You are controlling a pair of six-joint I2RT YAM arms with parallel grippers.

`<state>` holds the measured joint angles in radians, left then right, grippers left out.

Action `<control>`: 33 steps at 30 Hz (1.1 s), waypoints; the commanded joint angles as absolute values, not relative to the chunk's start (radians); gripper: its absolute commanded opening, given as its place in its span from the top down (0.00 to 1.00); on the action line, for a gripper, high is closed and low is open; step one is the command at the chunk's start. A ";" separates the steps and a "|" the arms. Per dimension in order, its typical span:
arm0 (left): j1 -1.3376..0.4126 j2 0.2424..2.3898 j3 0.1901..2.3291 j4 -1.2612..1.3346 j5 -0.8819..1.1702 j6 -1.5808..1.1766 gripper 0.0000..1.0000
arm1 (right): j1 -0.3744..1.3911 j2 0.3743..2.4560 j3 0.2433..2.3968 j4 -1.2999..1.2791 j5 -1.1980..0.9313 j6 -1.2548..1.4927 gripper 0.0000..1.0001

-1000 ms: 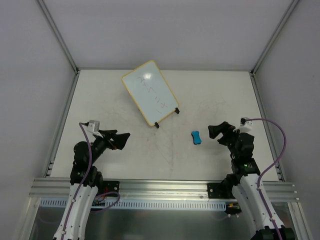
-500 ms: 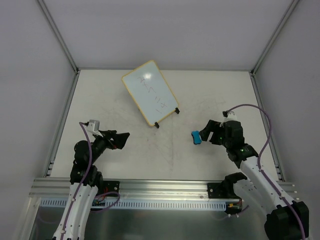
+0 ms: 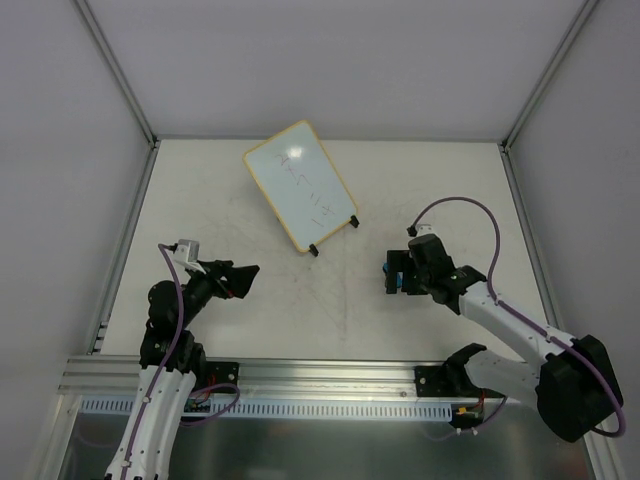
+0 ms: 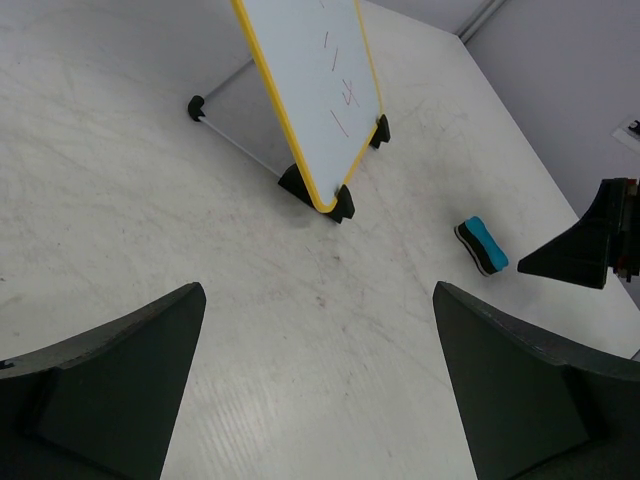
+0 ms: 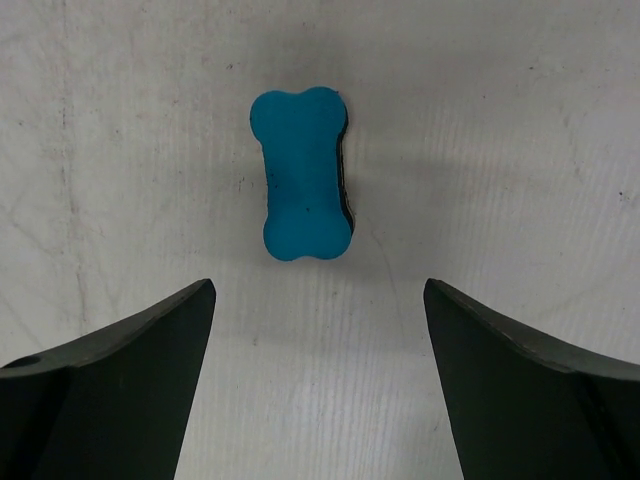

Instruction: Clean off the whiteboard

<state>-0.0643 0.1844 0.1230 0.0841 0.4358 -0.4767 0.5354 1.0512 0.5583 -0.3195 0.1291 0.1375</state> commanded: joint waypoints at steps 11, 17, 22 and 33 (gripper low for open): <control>-0.061 0.190 0.160 0.101 0.434 -0.454 0.01 | 0.563 1.301 0.709 -0.304 0.178 0.072 0.25; -0.061 0.186 0.160 0.100 0.436 -0.454 0.01 | 0.563 1.324 0.721 -0.290 0.184 0.064 0.30; -0.061 0.184 0.160 0.101 0.437 -0.454 0.01 | 0.563 1.397 0.758 -0.282 0.167 0.057 0.39; -0.061 0.183 0.160 0.101 0.440 -0.456 0.01 | 0.565 1.471 0.788 -0.275 0.207 0.064 0.45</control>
<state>-0.0643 0.1886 0.1230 0.0834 0.4362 -0.4732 0.5591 1.4731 0.7517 -0.2874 0.1703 0.0658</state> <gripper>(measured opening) 0.990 0.568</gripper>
